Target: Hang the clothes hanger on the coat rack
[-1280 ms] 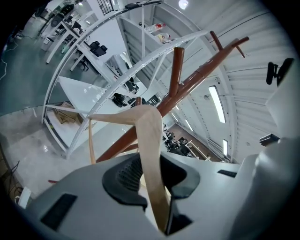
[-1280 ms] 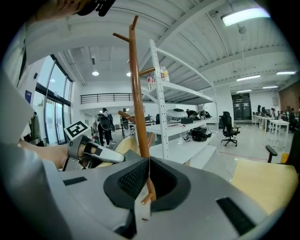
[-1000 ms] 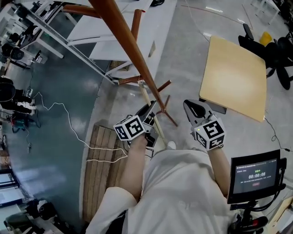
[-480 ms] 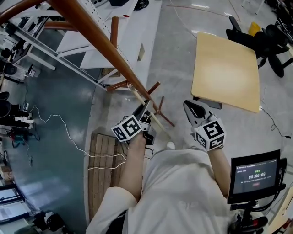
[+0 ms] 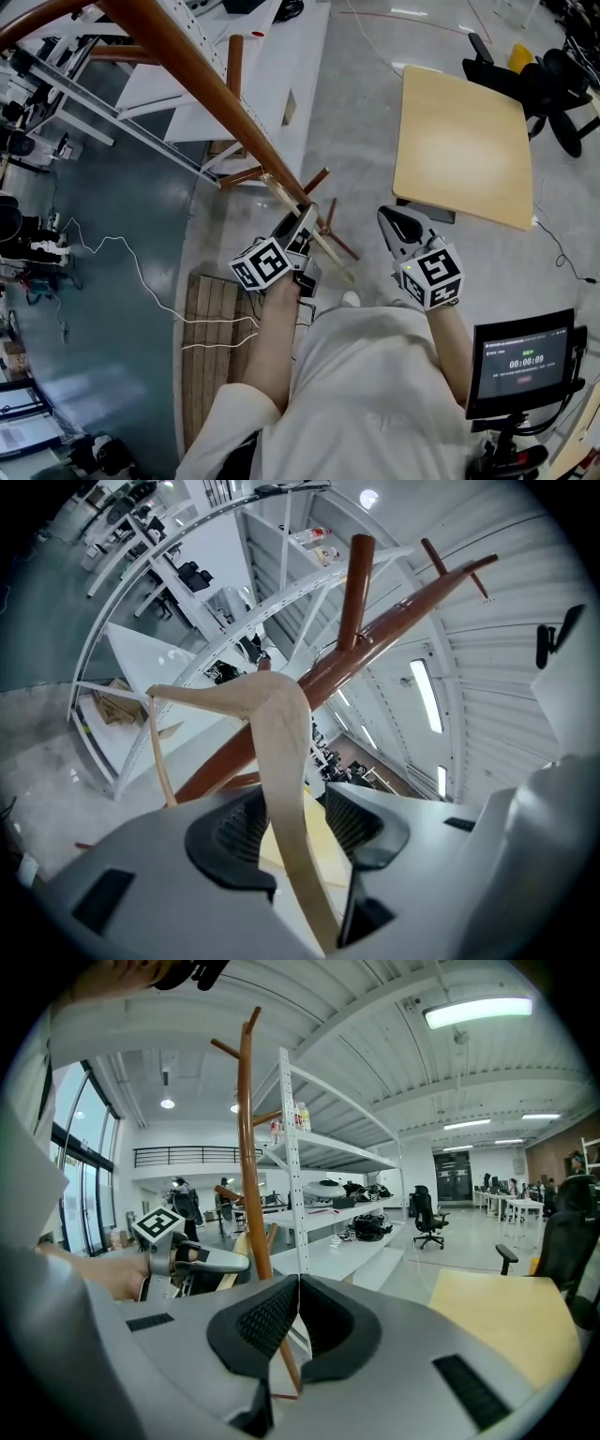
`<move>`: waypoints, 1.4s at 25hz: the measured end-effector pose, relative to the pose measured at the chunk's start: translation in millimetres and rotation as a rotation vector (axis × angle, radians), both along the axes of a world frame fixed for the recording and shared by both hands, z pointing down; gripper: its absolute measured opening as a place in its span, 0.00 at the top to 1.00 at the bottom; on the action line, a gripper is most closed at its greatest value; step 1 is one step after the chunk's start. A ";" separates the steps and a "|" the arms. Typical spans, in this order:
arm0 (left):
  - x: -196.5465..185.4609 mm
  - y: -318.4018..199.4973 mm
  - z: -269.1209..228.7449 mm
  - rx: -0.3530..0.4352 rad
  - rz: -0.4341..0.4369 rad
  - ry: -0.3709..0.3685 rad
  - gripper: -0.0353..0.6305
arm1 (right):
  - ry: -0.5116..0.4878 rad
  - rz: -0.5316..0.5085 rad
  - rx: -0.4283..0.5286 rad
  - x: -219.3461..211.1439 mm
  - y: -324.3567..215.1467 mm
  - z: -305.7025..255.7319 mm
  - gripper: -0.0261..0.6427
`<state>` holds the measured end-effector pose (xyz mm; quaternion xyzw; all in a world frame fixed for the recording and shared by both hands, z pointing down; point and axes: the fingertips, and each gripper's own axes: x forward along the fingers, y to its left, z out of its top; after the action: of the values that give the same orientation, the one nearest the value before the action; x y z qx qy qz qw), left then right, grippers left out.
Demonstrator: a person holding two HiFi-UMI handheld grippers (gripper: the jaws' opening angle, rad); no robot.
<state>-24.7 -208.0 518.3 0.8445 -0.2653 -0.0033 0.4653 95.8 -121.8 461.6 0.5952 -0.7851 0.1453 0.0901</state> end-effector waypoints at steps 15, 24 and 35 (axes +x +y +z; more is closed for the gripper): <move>-29.9 -13.5 4.7 0.087 -0.107 -0.167 0.55 | 0.001 -0.036 0.011 -8.7 -5.5 -5.3 0.94; -57.8 -11.3 -15.8 0.144 -0.196 -0.192 0.55 | -0.005 -0.113 0.023 -27.8 -12.2 -9.9 0.94; -136.2 19.5 -74.8 0.322 -0.394 -0.294 0.56 | -0.025 -0.300 0.063 -93.6 -15.3 -32.3 0.94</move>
<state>-160.9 -188.5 443.4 0.8312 -0.4847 -0.0132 0.2721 2.2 -137.1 429.3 0.4721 -0.8704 0.1131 0.0822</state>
